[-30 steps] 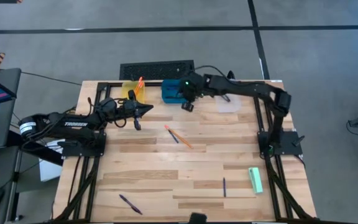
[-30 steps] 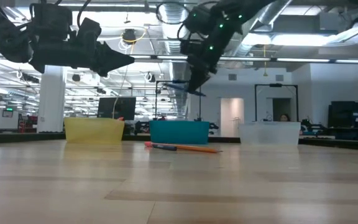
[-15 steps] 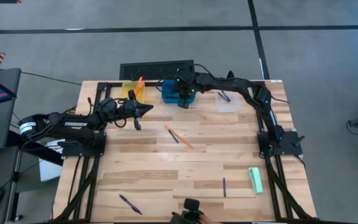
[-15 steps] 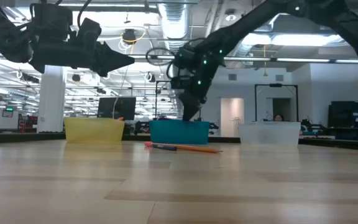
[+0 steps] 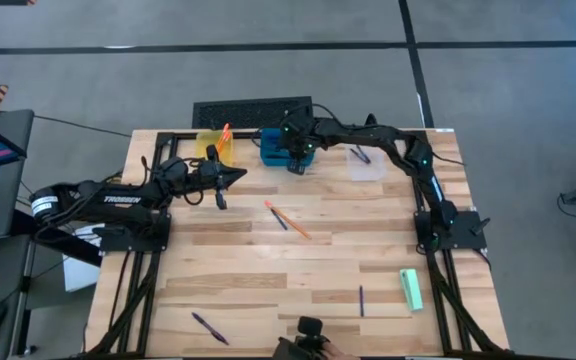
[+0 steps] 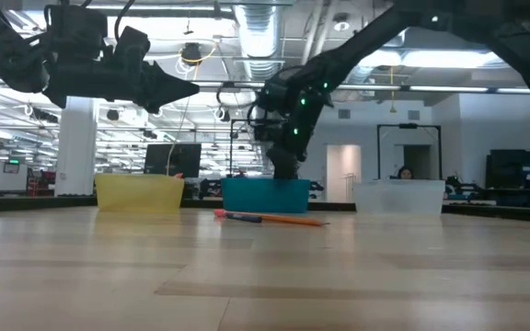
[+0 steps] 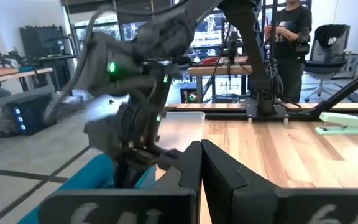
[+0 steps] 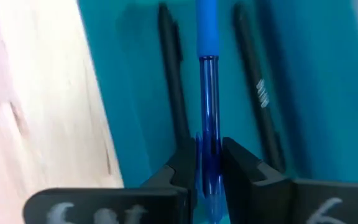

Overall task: Sort crayons/erasers/pens/pencils in bins
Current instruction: Put the blue pen into the transparent blue bin, then put the blue crayon into the transparent white bin

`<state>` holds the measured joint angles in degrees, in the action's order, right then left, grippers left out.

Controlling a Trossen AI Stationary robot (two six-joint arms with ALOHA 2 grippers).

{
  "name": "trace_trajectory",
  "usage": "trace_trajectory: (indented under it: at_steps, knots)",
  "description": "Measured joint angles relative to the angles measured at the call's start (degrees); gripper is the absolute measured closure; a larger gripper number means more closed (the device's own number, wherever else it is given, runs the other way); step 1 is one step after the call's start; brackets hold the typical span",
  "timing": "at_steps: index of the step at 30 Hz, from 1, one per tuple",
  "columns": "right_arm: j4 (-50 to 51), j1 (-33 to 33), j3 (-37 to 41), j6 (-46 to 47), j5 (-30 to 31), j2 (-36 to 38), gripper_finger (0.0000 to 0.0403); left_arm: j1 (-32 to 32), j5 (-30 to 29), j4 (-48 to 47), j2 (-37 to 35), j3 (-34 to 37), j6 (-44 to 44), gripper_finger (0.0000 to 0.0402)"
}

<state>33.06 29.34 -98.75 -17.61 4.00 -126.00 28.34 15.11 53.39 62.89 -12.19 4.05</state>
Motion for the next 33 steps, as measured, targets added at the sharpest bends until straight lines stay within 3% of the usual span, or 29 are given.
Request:
trace_trajectory:
  at_steps: [13,23,26,29,33]
  knots:
    - [0.1,-0.1,0.0,0.1,0.0,0.0,0.0328,0.0,0.0,0.0,0.0,0.0,0.0,0.0401]
    - [0.9,-1.6,0.0,-1.2,2.1,1.4,0.0223,0.0,0.1,-0.1,0.0,0.0,0.0,0.0401]
    - [2.3,-2.1,0.0,-1.4,4.2,2.9,0.0208,0.0,0.1,-0.3,0.0,0.0,0.0,0.0401]
    - [5.4,-2.4,0.0,-1.9,6.4,4.8,0.0219,0.0,0.1,-0.4,0.0,0.0,-0.1,0.0401]
    - [3.8,-2.9,1.4,-2.8,6.7,8.2,0.028,0.0,0.1,-1.1,0.0,0.0,-1.9,0.0401]
